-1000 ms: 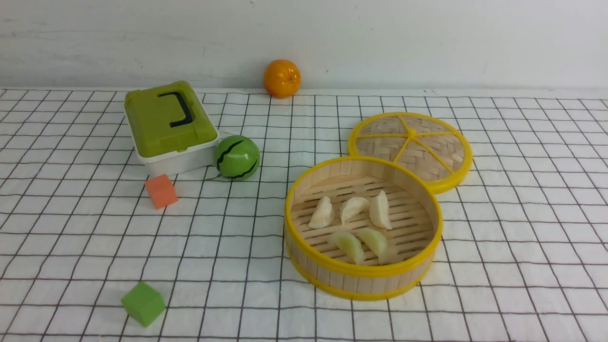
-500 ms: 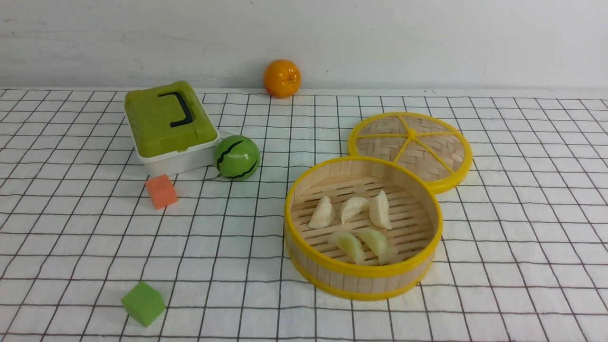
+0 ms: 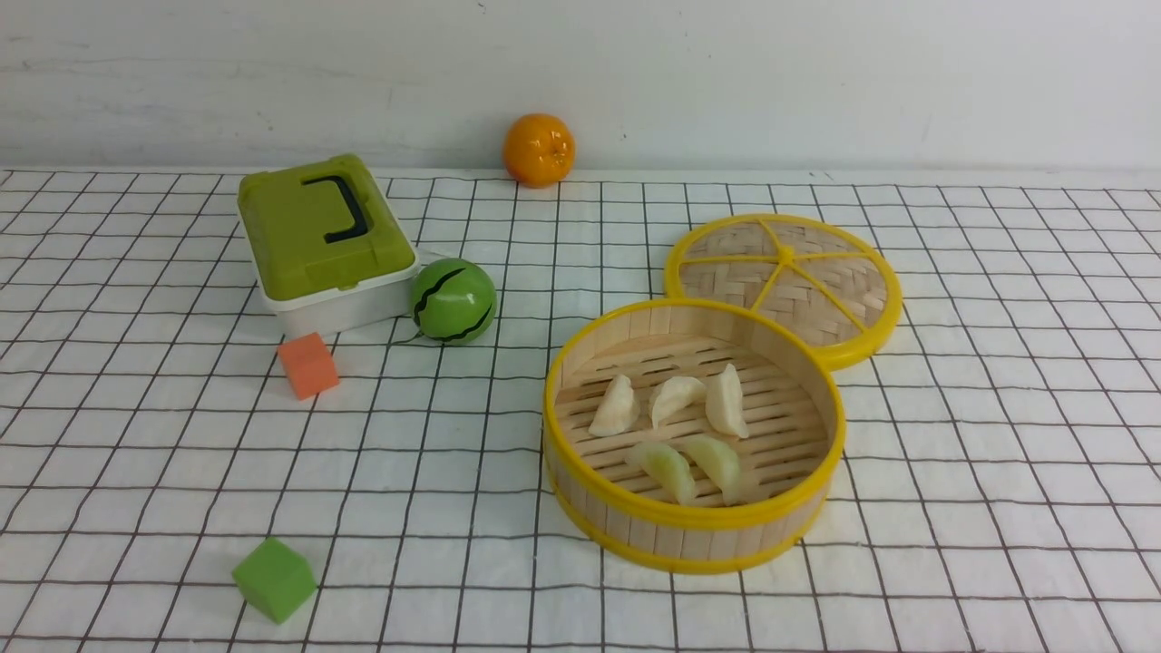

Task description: Put the dumplings into the steamer on the table with the white tablecloth.

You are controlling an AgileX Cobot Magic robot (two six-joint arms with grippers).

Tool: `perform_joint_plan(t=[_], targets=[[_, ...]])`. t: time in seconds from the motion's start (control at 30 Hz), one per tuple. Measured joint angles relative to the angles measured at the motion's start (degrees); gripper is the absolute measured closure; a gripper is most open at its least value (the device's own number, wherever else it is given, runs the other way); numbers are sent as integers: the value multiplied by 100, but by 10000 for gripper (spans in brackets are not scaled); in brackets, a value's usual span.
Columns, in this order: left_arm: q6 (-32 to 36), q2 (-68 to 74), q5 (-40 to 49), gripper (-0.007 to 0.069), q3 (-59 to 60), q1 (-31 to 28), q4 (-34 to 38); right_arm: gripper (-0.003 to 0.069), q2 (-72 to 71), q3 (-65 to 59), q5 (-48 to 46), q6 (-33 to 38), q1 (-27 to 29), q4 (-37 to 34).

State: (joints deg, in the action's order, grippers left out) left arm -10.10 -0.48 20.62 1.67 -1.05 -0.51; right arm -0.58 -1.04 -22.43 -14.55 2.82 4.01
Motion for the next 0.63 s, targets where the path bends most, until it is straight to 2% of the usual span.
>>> perform_joint_plan(t=[0.63], targets=[[0,0,0,624,0,0,0,463,0,0,0,0,0,0]])
